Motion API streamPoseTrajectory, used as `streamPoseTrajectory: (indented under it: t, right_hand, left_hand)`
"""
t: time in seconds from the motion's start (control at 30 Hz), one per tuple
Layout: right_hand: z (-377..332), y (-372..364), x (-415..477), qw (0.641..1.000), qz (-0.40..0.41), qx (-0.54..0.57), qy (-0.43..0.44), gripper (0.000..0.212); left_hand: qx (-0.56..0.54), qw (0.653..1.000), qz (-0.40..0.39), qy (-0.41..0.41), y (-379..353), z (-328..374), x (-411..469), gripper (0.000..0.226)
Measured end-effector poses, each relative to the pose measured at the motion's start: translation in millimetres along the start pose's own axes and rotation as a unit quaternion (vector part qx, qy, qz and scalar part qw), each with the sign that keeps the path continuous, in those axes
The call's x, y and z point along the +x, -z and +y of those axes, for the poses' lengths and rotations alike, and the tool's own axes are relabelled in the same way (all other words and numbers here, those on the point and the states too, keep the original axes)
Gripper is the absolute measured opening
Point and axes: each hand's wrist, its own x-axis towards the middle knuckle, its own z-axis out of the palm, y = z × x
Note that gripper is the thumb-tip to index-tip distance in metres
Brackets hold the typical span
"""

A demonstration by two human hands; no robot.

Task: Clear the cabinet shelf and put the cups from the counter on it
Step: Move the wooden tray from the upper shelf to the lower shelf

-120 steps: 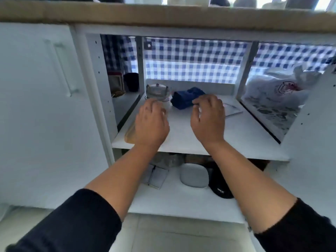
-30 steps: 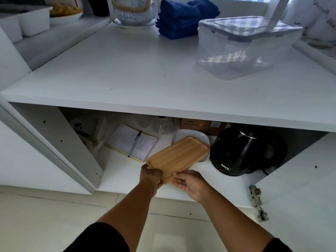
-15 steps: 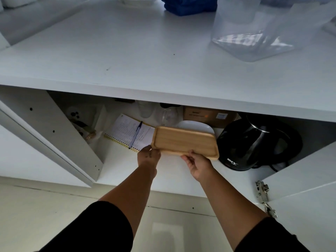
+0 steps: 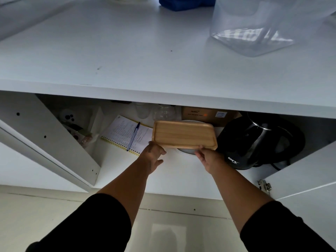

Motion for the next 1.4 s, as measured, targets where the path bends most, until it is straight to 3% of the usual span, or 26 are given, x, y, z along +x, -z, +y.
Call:
streamPoseTrajectory:
  t: [0.03,0.13,0.23,0.3,0.43,0.67,0.8,0.97,1.03,1.13,1.23,1.33,1.4]
  right_hand:
    - [-1,2,0,1.0,-0.011,-0.014,0.0,0.01]
    - [1,6,0,0.998,-0.024,-0.048,0.016,0.014]
    - [7,6,-6,0.995,-0.012,-0.097,0.035,0.012]
    - [8,7,-17,0.99,-0.029,-0.13,0.048,0.021]
    - [5,7,-35,0.975,-0.054,-0.195,0.091,0.025]
    - [-2,8,-81,0.91,-0.084,-0.323,0.245,0.024]
    - [-5,18,-130,0.83,-0.102,-0.388,0.387,0.021]
    - [-21,29,-206,0.728,-0.13,-0.302,0.602,0.007]
    - [-32,30,-232,0.675,-0.116,-0.275,0.675,0.016]
    - [-63,27,-275,0.634,-0.086,-0.207,0.74,0.018]
    - [-112,18,-307,0.633,-0.048,-0.154,0.757,0.015]
    - [-170,3,-312,0.695,0.011,-0.141,0.705,0.009]
    - [-206,-7,-304,0.745,0.048,-0.156,0.647,0.022]
  left_hand:
    - [0.01,1.0,-0.003,0.007,1,1,2,0.054]
    - [0.043,0.999,-0.015,0.021,-2,4,4,0.073]
    - [0.073,0.997,-0.005,0.0,-6,3,3,0.056]
    - [0.094,0.994,0.016,-0.057,-12,2,-3,0.035]
    - [0.213,0.953,0.101,-0.192,-23,4,-16,0.032]
    - [0.327,0.879,0.089,-0.336,-33,11,-74,0.021]
    - [0.404,0.771,0.116,-0.478,-31,13,-130,0.016]
    - [0.348,0.549,0.055,-0.758,-27,40,-206,0.029]
    - [0.299,0.514,0.073,-0.801,-30,58,-230,0.03]
    - [0.209,0.547,0.111,-0.803,-37,94,-264,0.029]
    - [0.126,0.635,0.136,-0.75,-52,134,-286,0.03]
    - [0.088,0.758,0.101,-0.639,-72,164,-288,0.032]
    - [0.086,0.818,0.066,-0.565,-86,176,-290,0.029]
